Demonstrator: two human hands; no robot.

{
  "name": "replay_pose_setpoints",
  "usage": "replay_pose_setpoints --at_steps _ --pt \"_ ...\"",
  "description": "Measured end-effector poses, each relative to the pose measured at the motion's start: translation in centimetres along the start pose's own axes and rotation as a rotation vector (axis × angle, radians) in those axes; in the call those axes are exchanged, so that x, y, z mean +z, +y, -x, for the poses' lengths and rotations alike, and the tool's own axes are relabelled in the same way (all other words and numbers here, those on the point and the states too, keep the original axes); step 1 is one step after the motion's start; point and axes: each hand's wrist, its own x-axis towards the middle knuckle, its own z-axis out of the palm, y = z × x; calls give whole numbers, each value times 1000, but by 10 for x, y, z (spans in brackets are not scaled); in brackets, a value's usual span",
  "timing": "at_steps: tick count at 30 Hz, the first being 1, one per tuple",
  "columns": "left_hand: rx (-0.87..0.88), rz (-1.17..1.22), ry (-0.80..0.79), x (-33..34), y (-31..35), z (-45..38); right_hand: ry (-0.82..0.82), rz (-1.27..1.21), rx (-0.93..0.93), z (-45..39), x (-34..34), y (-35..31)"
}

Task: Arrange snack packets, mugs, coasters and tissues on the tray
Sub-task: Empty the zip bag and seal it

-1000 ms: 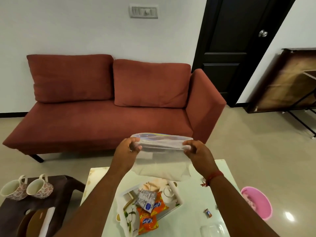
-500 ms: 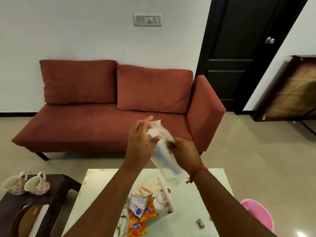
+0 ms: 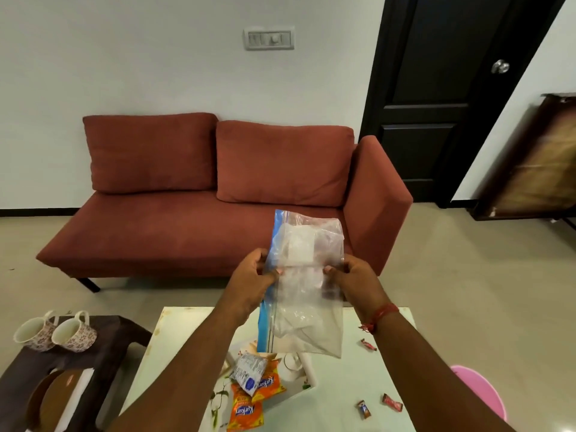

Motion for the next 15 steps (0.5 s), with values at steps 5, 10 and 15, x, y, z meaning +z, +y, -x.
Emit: replay_pose_setpoints --at_steps 5,10,15 --pt "66 10 -29 19 4 6 -196 20 0 8 -36 1" --pt "75 77 -6 44 3 11 -113 -150 -36 8 -61 6" --pt "157 -10 118 75 -1 24 -267 -353 152 20 -89 16"
